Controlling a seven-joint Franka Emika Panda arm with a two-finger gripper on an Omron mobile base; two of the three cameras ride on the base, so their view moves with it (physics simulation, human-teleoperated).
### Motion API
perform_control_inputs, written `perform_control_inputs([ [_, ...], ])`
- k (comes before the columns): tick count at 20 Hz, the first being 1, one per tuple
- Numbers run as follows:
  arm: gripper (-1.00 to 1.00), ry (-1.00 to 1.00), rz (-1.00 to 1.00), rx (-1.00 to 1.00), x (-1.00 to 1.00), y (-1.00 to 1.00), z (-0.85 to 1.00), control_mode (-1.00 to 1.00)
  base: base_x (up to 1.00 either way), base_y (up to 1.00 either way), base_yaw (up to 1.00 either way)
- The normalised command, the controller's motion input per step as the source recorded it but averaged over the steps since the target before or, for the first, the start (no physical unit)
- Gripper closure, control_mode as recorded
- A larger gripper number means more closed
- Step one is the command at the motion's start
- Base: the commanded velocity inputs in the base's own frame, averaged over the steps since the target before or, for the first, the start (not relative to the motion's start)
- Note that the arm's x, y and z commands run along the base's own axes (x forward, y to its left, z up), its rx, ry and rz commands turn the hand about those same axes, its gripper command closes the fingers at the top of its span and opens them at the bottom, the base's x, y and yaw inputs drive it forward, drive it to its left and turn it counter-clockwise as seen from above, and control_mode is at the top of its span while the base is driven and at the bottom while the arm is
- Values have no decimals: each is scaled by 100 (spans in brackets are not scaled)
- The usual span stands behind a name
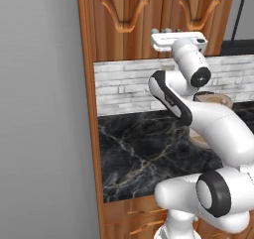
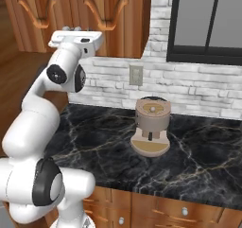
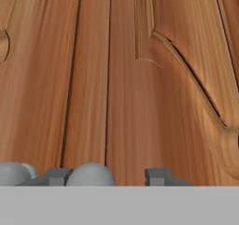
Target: The dining table condiment station is running low on condiment bottle. Refill the condiment station by opening the cabinet and taking the condiment bottle from the cabinet and placing it on the dining table.
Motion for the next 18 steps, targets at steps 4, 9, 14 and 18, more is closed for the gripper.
perform_control_inputs([
  [4, 100, 0, 0, -7, 0, 30, -6, -100, 0, 0, 0],
  [9, 100, 0, 0, -5, -2, 19, -1, -100, 0, 0, 0],
  [14, 100, -9, 0, 0, -48, -13, 10, -100, 0, 0, 0],
  [18, 100, -6, 0, 0, -86, -39, 22, -100, 0, 0, 0],
])
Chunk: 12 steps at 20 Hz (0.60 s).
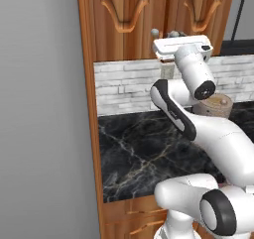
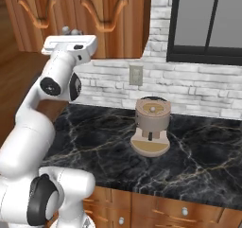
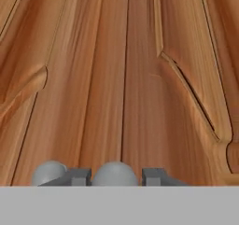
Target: The dining table condiment station is running low on condiment bottle. Refill the condiment station by opening the cabinet and taking the condiment bottle from the cabinet and placing it on the dining table.
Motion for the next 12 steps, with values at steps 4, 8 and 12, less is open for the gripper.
perform_control_inputs([
  [4, 100, 0, 0, 0, -100, -61, 21, -100, 0, 0, 0],
  [8, 100, 0, 0, 0, -100, -69, 21, -100, 0, 0, 0],
  [12, 100, 0, 0, 0, -100, -68, 26, -100, 0, 0, 0],
])
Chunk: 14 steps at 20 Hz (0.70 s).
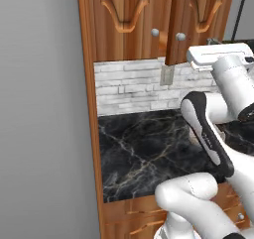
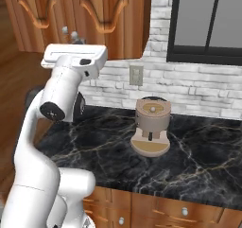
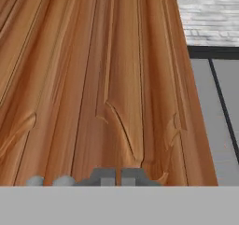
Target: The dining table condiment station is running low on condiment bottle. Refill the condiment station by opening the cabinet and taking the condiment bottle from the cabinet and placing it on the dining table.
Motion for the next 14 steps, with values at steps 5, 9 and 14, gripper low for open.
perform_control_inputs([
  [5, 100, 2, 2, -1, -84, -29, 14, -100, 0, 0, 0],
  [9, -100, 33, 7, -33, 9, 100, 0, -100, 0, 0, 0],
  [14, -100, 28, 1, -35, 34, 100, 0, -100, 0, 0, 0],
])
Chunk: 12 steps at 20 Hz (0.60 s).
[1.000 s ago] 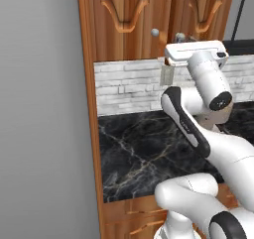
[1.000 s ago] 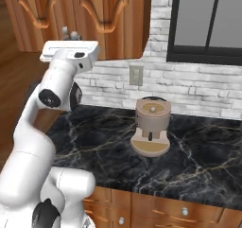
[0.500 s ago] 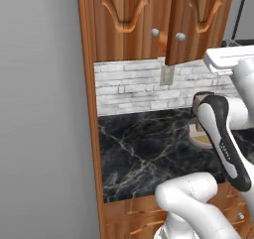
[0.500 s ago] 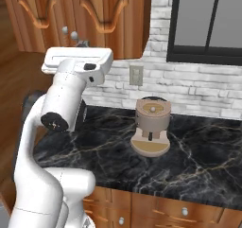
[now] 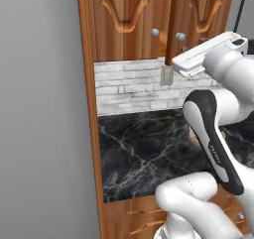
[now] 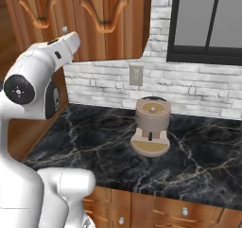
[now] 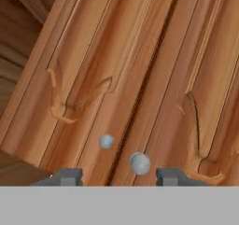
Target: The dining table condiment station is running low on condiment bottle. Refill the condiment station by opening the cabinet and taking the condiment bottle from the cabinet and placing it on the dining table.
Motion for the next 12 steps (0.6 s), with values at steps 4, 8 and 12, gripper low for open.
perform_control_inputs([
  [4, -100, 14, -9, -25, 11, 83, 2, -100, 0, 0, 0],
  [8, -100, 8, -17, -27, 0, 61, -2, -100, 0, 0, 0],
  [12, -100, 13, -19, -31, 3, 19, -9, -100, 0, 0, 0],
])
